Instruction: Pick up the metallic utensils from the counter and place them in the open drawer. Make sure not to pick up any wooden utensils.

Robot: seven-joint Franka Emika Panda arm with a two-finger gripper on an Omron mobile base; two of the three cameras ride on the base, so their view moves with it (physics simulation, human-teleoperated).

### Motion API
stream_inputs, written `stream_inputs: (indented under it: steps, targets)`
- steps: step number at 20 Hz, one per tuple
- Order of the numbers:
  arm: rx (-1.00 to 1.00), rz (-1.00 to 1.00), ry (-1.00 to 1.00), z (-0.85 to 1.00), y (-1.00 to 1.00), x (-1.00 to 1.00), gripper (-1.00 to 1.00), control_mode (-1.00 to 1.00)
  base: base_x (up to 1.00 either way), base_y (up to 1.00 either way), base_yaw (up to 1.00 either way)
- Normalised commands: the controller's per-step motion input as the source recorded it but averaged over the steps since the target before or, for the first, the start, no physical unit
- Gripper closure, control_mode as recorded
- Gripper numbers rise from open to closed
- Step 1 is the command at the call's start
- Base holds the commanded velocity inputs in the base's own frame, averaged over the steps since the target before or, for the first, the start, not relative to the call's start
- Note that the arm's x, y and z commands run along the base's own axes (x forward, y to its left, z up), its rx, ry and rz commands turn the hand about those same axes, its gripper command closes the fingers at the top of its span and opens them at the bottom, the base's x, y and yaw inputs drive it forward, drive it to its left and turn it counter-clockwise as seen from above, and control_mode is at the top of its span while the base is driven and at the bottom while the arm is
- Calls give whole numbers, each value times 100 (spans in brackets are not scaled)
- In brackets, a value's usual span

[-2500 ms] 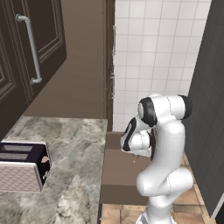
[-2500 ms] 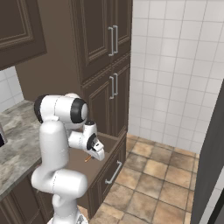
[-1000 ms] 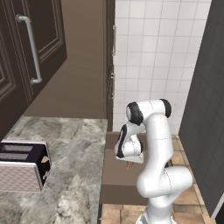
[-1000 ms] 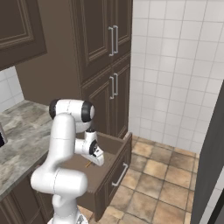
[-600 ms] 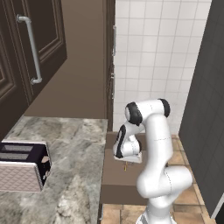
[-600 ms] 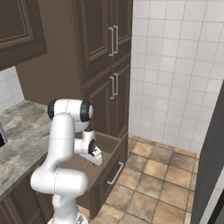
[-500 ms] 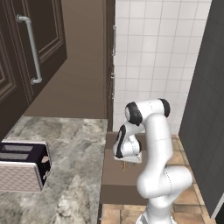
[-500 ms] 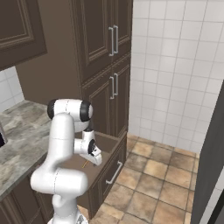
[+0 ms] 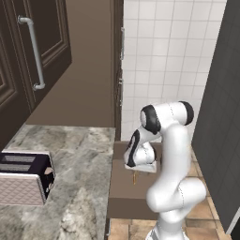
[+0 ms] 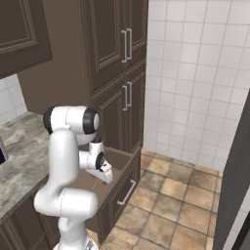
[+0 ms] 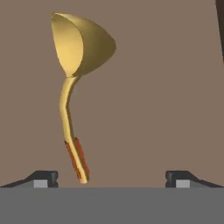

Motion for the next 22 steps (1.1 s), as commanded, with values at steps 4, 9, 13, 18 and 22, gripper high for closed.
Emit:
stream_inputs:
  steps: [4,9,13,18,22]
  targets:
    - [0,0,-3,100,0,-39,-100,-100,0,0,0]
    - [0,0,-6,100,0,-54,-100,-100,0,0,0]
    - [0,0,-18,100,0,-68,-100,-100,0,0,0]
    - [0,0,-5,100,-10,-17,-100,-100,0,0,0]
    - [0,0,0,100,-17,-4,-100,-100,0,0,0]
